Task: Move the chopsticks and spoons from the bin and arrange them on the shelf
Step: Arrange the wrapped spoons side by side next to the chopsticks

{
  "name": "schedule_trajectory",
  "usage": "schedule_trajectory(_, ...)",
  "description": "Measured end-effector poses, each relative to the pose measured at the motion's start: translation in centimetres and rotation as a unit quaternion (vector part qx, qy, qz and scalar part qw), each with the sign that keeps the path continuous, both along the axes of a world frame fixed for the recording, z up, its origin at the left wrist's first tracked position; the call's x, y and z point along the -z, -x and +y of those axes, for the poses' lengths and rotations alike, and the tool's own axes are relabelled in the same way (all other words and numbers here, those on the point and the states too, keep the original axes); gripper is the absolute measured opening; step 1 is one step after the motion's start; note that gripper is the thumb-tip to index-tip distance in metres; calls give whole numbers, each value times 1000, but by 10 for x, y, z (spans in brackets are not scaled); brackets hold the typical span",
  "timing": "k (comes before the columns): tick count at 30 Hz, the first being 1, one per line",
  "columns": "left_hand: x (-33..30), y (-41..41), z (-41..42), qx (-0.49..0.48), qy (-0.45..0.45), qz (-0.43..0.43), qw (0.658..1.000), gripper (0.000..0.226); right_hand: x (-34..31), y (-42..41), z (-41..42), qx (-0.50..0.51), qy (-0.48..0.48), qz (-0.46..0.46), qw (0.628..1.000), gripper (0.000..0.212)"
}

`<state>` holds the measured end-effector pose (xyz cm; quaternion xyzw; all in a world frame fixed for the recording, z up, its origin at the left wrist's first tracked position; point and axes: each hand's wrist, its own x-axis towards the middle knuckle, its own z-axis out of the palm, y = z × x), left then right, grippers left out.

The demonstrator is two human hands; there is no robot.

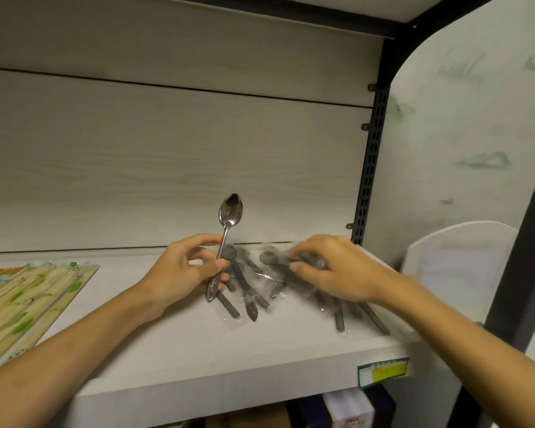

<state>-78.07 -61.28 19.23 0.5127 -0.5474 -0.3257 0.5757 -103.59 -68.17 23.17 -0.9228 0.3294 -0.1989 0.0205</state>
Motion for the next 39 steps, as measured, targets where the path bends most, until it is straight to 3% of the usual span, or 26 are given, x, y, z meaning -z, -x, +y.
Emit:
schedule_trajectory(3, -3, 4, 1, -8, 5, 6, 1000, 31, -8, 40, -2, 71, -47, 70, 994, 42)
schedule_trajectory(8, -12, 14, -3, -31, 21, 30, 999, 32, 10, 51, -11, 48, -195, 115, 973, 61)
schedule_trajectory(11, -14, 17, -6, -58, 23, 38, 997, 33, 27, 40, -18, 37, -170, 146, 974, 65)
schedule_trajectory(16, -14, 22, -8, -90, 2, 46, 995, 31, 37, 19, -30, 19, -131, 98, 986, 63)
schedule_trajectory(23, -11, 28, -6, -81, -16, 64, 995, 31, 35, 6, -40, -14, 1, 72, 997, 56)
schedule_trajectory(35, -5, 27, -3, -88, -30, 32, 995, 30, 17, 50, -46, 32, -22, -40, 998, 34)
schedule_trajectory(39, -6, 26, -3, -89, -29, 25, 995, 33, 10, 60, -41, 95, -63, 4, 993, 38)
